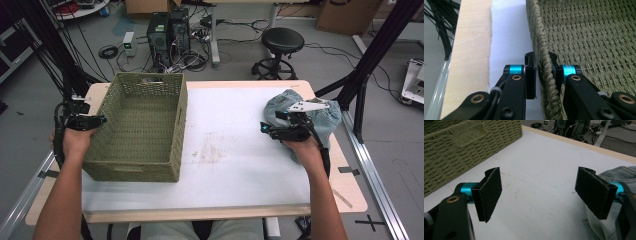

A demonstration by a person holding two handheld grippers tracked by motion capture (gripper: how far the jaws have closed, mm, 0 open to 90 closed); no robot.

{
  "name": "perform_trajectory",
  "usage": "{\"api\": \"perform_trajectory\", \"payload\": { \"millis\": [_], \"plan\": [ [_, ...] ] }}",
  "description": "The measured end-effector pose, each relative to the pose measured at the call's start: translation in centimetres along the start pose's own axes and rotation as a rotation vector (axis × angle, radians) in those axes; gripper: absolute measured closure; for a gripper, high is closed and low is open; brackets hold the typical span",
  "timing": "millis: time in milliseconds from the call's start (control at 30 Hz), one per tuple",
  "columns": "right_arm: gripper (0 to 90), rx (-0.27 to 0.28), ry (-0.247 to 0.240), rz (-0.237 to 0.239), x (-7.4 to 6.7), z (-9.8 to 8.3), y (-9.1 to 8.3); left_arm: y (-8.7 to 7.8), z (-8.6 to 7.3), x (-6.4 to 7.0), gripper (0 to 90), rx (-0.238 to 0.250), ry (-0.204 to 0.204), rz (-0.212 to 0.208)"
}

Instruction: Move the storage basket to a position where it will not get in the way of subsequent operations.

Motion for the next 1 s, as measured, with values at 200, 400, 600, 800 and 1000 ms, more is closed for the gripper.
{"api": "perform_trajectory", "payload": {
  "millis": [200, 400, 600, 800, 1000],
  "plan": [
    [21.8, -0.001, 0.001, -0.002, 0.0, 0.0, 0.1, 0.0, -0.1, -0.7, 79.5, -0.003, 0.002, 0.012],
    [21.8, -0.002, 0.002, -0.003, 0.0, 0.0, 0.1, 0.2, 0.0, -1.5, 82.1, -0.008, 0.006, 0.031],
    [21.8, -0.010, 0.000, -0.003, 0.0, -0.1, 0.3, 0.4, 0.1, -2.4, 82.3, -0.011, -0.012, 0.044],
    [21.8, -0.016, 0.007, -0.005, 0.1, -0.2, 0.4, 0.6, 0.3, -3.0, 82.2, -0.014, -0.014, 0.053],
    [21.8, -0.020, 0.004, -0.002, 0.0, -0.2, 0.5, 0.1, -0.1, -3.1, 69.0, 0.012, -0.060, -0.038]
  ]
}}
Point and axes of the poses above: each handheld gripper's, and its own axes: y roughly forward along the jaws, z roughly out of its top, x roughly to its right, the point moved 5 cm from there along y, roughly forward along the jaws, and after that the axes turned 6 degrees about y, right-handed, at the moved point
